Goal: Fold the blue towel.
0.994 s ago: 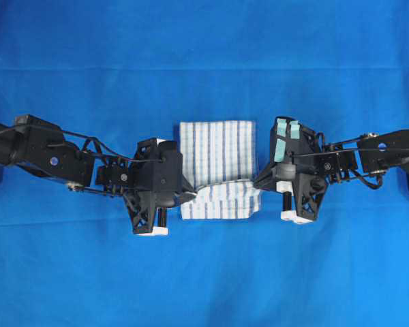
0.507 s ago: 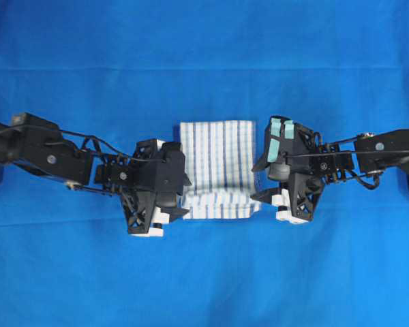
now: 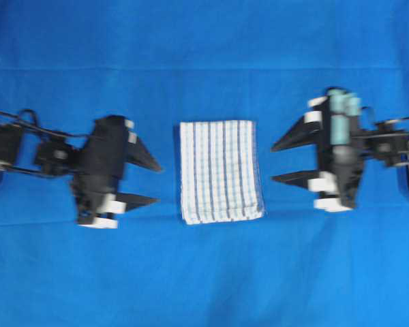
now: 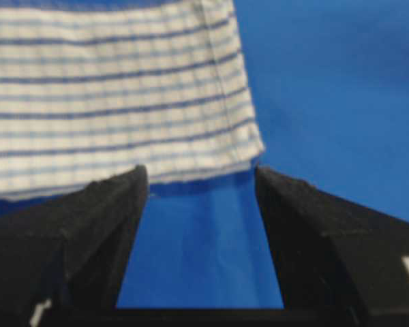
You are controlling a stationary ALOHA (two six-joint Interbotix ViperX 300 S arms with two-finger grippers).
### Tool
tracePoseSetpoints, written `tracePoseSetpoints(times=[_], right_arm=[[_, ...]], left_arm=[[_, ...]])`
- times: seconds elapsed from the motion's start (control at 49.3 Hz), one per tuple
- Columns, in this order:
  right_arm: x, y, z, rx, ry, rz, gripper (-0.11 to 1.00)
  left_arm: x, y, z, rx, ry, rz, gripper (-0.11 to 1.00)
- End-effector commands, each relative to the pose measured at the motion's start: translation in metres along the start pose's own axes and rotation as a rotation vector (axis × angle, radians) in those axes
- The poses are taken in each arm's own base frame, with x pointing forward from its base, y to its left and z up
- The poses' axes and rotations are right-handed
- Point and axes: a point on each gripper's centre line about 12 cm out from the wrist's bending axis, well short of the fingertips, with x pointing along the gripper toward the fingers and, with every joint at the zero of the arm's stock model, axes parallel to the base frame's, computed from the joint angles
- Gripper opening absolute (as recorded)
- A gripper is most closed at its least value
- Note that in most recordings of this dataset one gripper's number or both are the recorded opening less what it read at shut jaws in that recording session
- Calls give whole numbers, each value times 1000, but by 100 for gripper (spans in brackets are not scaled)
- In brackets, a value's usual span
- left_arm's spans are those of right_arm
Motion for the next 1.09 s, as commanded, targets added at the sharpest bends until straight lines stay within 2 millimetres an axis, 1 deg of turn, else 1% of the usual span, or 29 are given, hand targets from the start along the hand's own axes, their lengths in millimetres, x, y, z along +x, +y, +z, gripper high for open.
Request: tracePoseSetpoints(times=[0.0, 0.142, 0.162, 0.243, 0.365, 0.487, 0.608, 0.71, 0.852, 0.973, 1.075], right_arm=[[-24, 1, 9, -6, -84, 13, 64], [-60, -1, 7, -10, -179, 21, 64], [-66, -2, 4, -15, -193, 20, 64], [-81, -5, -5, -38, -222, 11, 64], [-99, -9, -21, -58, -274, 5, 64], [-109, -13, -41, -57, -310, 5, 64], [-110, -17, -58, -43, -327, 0, 64], [-107, -19, -69, -32, -335, -1, 64], [-100, -21, -78, -22, -335, 0, 63], [-97, -21, -80, -14, -328, 0, 62], [-97, -23, -80, -7, -326, -8, 62]], left_arm=[[-29, 1, 14, -1, -94, 2, 58], [-67, 5, 9, -6, -175, 10, 58], [-72, 6, 7, -8, -183, 13, 58], [-92, 7, 3, -8, -229, 19, 58], [-118, 9, -8, -6, -293, 24, 58], [-136, 11, -26, -11, -336, 34, 58], [-146, 13, -47, -18, -362, 46, 58], [-150, 15, -62, -23, -374, 59, 58], [-151, 18, -73, -29, -373, 75, 58], [-149, 19, -79, -31, -354, 79, 58], [-149, 19, -80, -32, -351, 80, 58]])
